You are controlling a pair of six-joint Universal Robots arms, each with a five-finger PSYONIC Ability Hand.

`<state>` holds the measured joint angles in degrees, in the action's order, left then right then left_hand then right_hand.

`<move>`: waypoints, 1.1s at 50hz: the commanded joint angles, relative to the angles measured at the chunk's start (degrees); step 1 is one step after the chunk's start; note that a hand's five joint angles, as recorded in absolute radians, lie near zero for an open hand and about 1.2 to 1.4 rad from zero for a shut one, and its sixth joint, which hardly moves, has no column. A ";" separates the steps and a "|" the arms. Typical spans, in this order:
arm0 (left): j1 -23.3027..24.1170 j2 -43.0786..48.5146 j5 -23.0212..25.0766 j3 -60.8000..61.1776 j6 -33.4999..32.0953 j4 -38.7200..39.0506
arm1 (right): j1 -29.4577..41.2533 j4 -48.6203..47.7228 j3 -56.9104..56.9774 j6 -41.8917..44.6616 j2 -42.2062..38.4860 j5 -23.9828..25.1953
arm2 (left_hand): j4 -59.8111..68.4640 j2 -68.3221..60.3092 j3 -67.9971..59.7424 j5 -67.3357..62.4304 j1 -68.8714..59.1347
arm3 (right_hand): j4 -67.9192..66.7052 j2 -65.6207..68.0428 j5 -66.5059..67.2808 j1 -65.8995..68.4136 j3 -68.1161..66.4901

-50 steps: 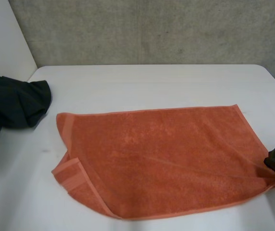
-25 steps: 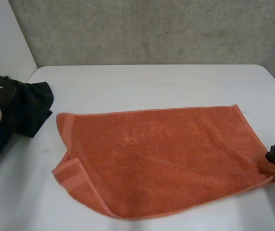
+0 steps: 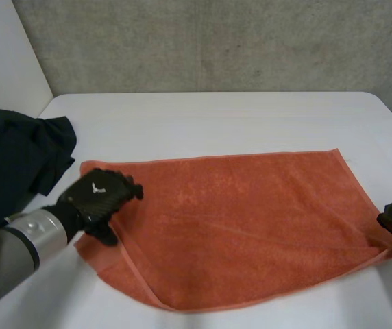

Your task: Fold the laundry.

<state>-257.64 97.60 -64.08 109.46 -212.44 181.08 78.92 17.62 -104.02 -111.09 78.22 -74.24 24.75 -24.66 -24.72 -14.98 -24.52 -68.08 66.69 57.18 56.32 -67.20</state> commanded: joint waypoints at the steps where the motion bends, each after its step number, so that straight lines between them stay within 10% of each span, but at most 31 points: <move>1: 0.74 2.33 -0.25 1.81 -4.91 -0.73 | 0.00 -0.13 -0.31 0.00 -0.09 -0.02 | 8.17 -8.26 -8.20 -7.93 -8.39 | -11.92 13.31 12.82 23.68 -12.80; 55: -0.93 0.84 -9.48 6.11 -8.52 1.21 | 0.00 -0.75 -1.01 0.09 -0.09 0.06 | 31.89 -31.99 -31.93 -31.66 -32.12 | -11.92 13.31 12.82 23.68 -12.80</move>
<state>-258.73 98.26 -73.53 114.59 -220.89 182.31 78.92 16.86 -105.03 -111.00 78.13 -74.18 47.58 -47.53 -47.49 -37.31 -47.85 -68.08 66.69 57.18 56.32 -67.20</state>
